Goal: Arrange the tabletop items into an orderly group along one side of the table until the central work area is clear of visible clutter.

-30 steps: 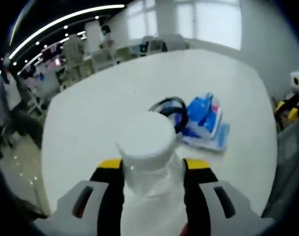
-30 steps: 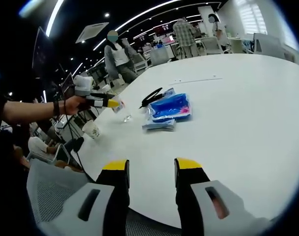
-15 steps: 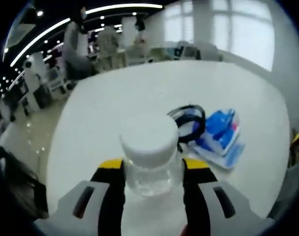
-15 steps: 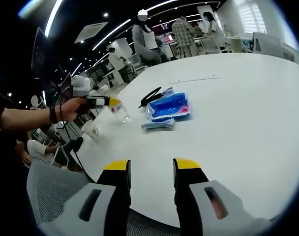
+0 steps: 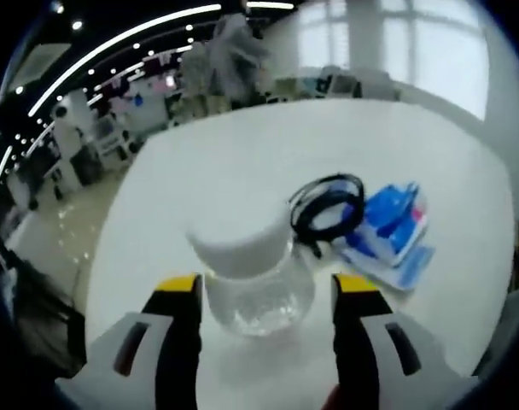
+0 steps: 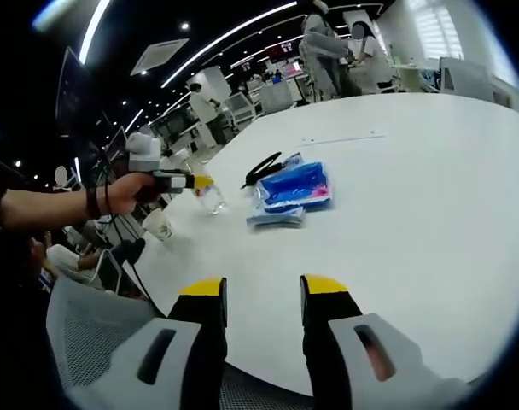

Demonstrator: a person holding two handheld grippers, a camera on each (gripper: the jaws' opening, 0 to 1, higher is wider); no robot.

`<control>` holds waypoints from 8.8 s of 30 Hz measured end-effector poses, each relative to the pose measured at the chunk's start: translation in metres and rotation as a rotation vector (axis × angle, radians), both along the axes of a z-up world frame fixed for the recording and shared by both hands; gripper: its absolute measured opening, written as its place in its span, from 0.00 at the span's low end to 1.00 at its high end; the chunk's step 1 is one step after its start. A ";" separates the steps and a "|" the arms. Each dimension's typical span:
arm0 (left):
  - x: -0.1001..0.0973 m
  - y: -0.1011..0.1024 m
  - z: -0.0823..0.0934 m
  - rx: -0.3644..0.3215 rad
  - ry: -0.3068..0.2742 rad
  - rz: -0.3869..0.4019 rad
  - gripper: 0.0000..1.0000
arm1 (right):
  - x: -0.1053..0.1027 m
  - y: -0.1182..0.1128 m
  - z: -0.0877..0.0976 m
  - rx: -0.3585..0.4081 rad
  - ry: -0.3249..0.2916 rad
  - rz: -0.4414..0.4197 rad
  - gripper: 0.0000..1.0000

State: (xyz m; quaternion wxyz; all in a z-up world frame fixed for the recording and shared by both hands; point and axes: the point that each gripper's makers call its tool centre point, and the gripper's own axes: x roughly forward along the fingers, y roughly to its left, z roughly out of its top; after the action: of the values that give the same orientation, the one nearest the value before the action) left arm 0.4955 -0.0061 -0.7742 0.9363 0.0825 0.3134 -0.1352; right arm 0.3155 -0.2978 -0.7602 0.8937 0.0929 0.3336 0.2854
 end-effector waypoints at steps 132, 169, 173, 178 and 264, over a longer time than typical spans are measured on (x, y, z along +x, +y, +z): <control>0.074 0.115 -0.006 -0.066 -0.092 0.261 0.40 | -0.003 -0.004 -0.010 -0.069 0.021 0.030 0.51; -0.002 0.044 0.079 -0.146 -0.148 0.103 0.74 | -0.003 0.000 -0.005 -0.052 0.008 0.056 0.54; -0.006 0.043 0.084 -0.151 -0.156 0.107 0.74 | -0.004 0.001 -0.006 -0.053 0.008 0.064 0.54; -0.010 0.038 0.087 -0.141 -0.158 0.098 0.74 | -0.005 0.003 -0.009 -0.064 0.010 0.077 0.54; -0.123 0.077 -0.017 0.062 0.085 0.270 0.00 | -0.008 0.008 -0.007 -0.023 0.012 0.063 0.47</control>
State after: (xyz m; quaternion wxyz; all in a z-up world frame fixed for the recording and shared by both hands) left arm 0.3721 0.0712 -0.7916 0.9290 0.0625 0.3648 -0.0015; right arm 0.3079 -0.2898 -0.7673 0.8832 0.0738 0.3450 0.3090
